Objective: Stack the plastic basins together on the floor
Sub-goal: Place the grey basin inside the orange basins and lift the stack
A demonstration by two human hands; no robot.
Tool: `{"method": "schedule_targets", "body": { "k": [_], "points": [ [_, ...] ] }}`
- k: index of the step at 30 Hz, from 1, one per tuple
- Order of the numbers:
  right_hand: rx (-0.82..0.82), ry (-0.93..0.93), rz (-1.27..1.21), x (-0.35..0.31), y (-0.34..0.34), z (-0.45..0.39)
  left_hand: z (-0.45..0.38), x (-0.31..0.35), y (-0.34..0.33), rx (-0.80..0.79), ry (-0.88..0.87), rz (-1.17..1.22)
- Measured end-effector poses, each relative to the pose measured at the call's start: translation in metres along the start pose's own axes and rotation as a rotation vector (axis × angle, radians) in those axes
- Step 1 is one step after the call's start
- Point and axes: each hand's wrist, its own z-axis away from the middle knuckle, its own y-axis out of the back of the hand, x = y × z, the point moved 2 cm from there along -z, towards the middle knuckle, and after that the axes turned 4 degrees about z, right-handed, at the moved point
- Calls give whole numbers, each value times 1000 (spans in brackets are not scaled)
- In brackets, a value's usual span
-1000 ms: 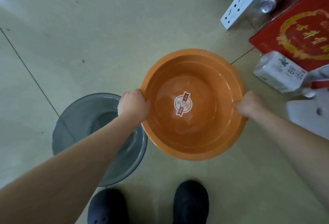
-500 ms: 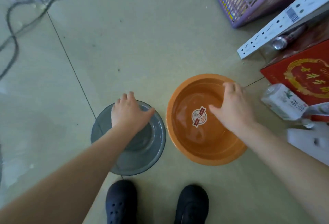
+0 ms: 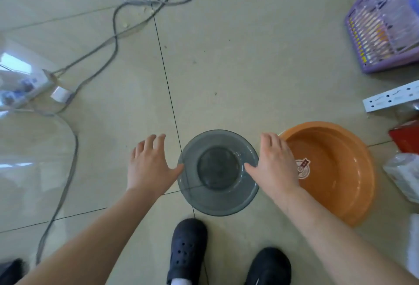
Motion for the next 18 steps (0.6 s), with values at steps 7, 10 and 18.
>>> {"method": "schedule_targets", "body": {
  "k": [7,10,18],
  "points": [
    [-294,-75,78,-7,-79,-45,-21,-24,-96,-296,367,348],
    [-385,-155,160,-6,-111,-59,-26,-32,-140,-419,480,453],
    [-277,-47,107,-11,-111,-53,-12,-53,-134,-220,401,373]
  ]
}}
